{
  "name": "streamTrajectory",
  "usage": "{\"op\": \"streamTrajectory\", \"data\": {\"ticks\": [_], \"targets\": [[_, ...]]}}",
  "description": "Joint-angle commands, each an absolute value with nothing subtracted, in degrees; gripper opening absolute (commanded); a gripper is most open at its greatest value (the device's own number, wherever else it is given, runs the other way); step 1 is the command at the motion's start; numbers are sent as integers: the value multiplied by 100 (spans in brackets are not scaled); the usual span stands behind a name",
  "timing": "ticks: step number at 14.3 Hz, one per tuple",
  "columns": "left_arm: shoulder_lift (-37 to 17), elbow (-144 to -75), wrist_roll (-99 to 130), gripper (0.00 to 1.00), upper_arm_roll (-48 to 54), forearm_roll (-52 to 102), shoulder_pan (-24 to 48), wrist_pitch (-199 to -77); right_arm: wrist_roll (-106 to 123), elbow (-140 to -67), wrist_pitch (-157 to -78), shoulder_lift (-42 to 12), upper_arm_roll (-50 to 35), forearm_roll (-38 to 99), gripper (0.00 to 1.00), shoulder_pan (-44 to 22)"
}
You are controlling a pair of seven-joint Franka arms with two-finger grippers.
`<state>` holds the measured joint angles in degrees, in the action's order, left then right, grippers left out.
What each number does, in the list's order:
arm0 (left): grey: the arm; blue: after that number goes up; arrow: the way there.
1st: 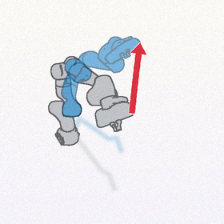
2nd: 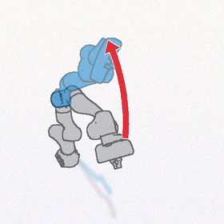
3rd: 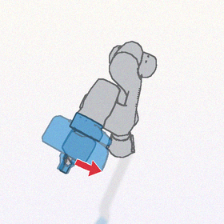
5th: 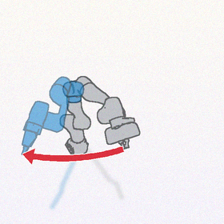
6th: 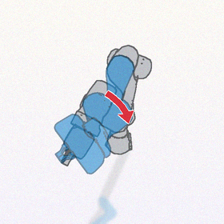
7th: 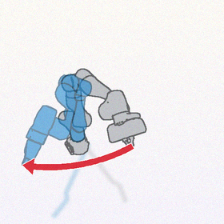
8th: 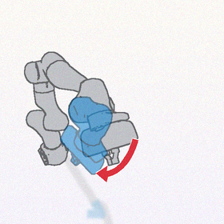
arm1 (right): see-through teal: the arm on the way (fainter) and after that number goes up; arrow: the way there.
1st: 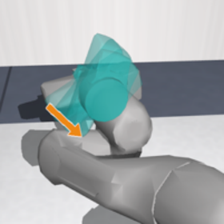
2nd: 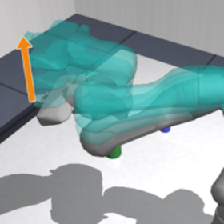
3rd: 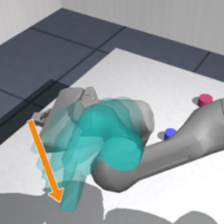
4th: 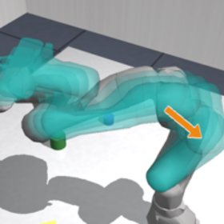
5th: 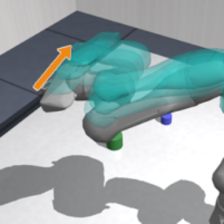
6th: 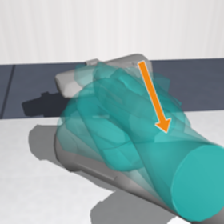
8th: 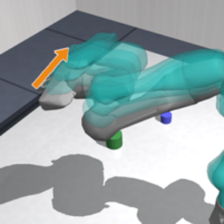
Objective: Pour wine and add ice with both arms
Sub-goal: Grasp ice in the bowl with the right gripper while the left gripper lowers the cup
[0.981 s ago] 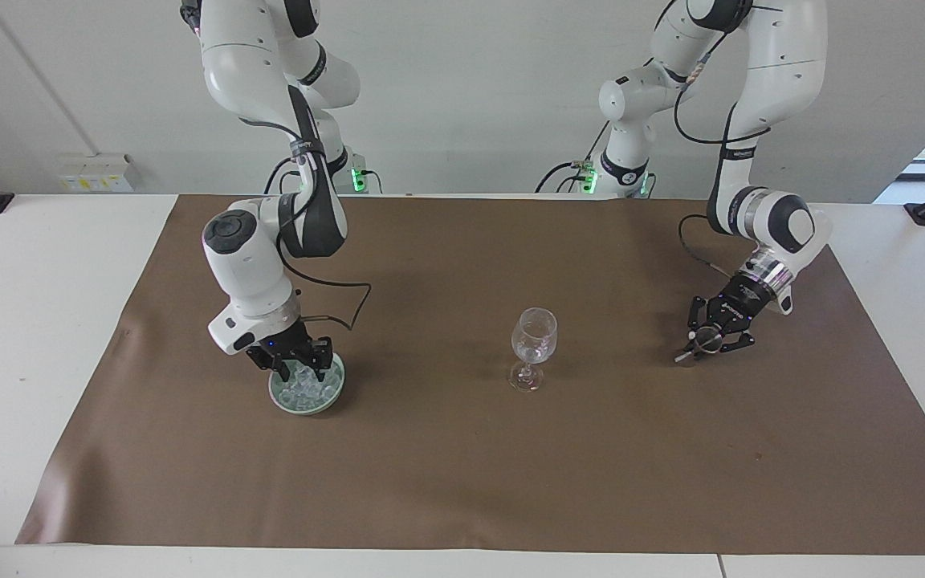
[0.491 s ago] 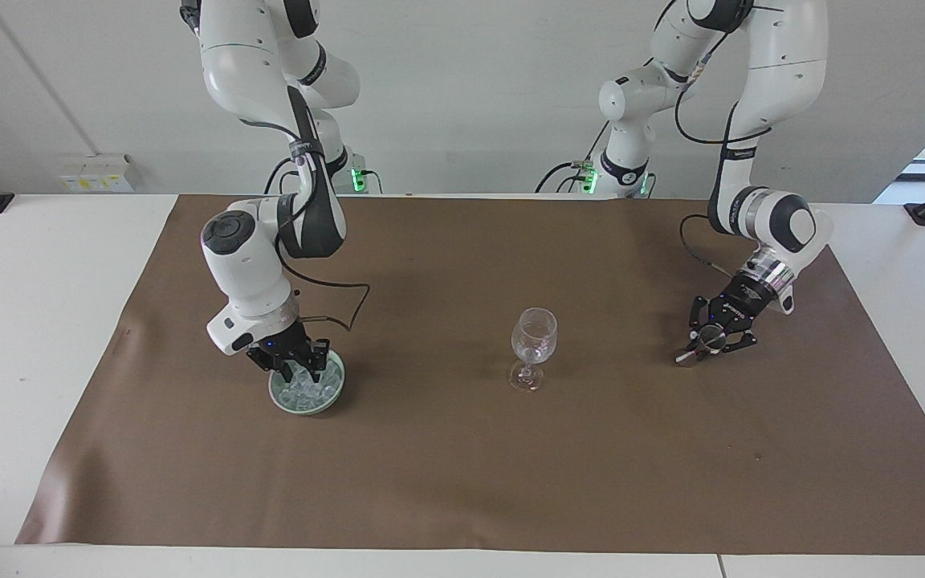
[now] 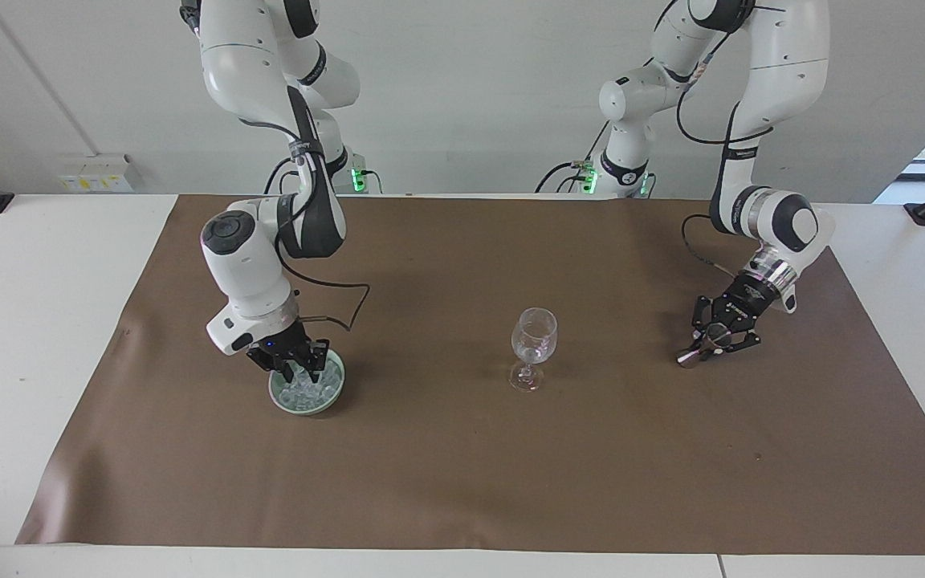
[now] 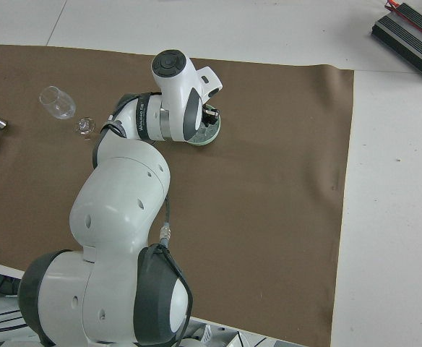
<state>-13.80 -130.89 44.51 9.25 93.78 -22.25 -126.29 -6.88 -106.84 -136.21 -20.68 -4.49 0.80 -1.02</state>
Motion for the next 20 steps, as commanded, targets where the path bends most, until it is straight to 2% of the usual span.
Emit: {"op": "streamTrajectory", "data": {"ticks": [1, 3, 6, 8, 10, 12, 13, 14, 20], "targets": [[-1441, -13078, 4315, 33, 967, 9466, -2320, -12516, -853, -10696, -13737, -2092, -483, -44, 37, -61], [-1441, -13078, 4307, 35, 967, 9466, -2312, -12516, -844, -10696, -13729, -2092, -483, -53, 35, -53], [-1441, -13078, 4298, 47, 967, 9466, -2268, -12524, -835, -10696, -13729, -2092, -483, -53, 26, -53], [-1433, -13078, 4289, 69, 967, 9466, -2250, -12542, -835, -10696, -13711, -2092, -483, -44, 22, -62], [-1433, -13078, 4289, 72, 967, 9466, -2250, -12551, -835, -10679, -13693, -2092, -483, -53, 16, -62], [-1433, -13078, 4289, 75, 967, 9466, -2241, -12542, -835, -10661, -13676, -2092, -483, -53, 16, -79], [-1433, -13078, 4289, 83, 967, 9466, -2233, -12559, -835, -10652, -13676, -2092, -483, -53, 15, -88], [-1415, -13087, 4289, 100, 967, 9448, -2224, -12603, -826, -10644, -13667, -2083, -483, -53, 15, -88], [-1354, -13069, 4315, 100, 958, 9203, -2267, -12595, -800, -10512, -13439, -2013, -475, -176, 14, -79]]}}
